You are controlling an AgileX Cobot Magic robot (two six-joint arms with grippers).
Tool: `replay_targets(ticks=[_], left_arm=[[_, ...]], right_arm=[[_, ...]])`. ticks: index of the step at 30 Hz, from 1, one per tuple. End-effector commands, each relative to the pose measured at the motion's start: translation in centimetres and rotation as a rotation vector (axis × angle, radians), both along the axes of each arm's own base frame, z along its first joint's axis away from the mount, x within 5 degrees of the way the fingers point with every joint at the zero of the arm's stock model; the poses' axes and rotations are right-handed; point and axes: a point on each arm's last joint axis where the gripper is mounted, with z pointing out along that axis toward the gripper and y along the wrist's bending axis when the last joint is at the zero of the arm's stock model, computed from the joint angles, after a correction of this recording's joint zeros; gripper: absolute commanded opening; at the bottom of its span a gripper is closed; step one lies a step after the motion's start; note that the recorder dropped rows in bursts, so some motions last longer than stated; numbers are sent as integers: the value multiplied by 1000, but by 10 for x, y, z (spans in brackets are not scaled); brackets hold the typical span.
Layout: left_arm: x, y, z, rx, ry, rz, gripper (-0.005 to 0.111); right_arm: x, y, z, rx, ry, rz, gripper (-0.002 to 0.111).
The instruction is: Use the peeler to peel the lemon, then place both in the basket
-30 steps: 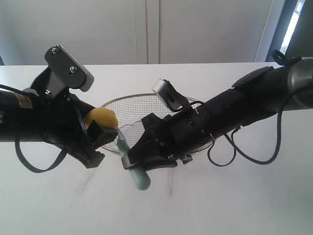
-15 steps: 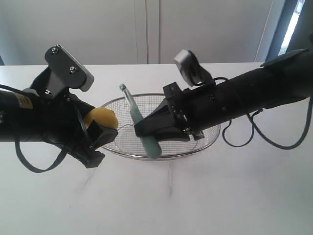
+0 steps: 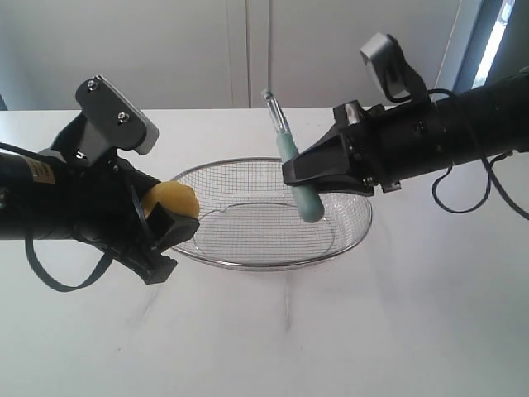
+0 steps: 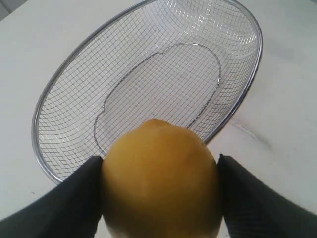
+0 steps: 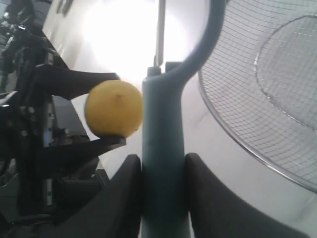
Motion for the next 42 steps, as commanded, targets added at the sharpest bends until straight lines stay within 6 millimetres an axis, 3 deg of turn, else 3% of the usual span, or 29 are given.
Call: replay_targets(ticks=[1, 12, 26, 32, 42], left_arm=[[-1, -1, 2, -14, -3, 4, 0], [-1, -1, 2, -14, -3, 4, 0], [-1, -1, 2, -14, -3, 4, 0], [-1, -1, 2, -14, -3, 4, 0], [-1, -1, 2, -14, -3, 4, 0]], right_arm=[[5, -2, -14, -35, 39, -8, 0], [-4, 38, -48, -50, 155, 139, 0], [-33, 91, -70, -76, 224, 319, 0], [-43, 103, -70, -72, 230, 367, 0], [-42, 103, -70, -71, 228, 362, 0]])
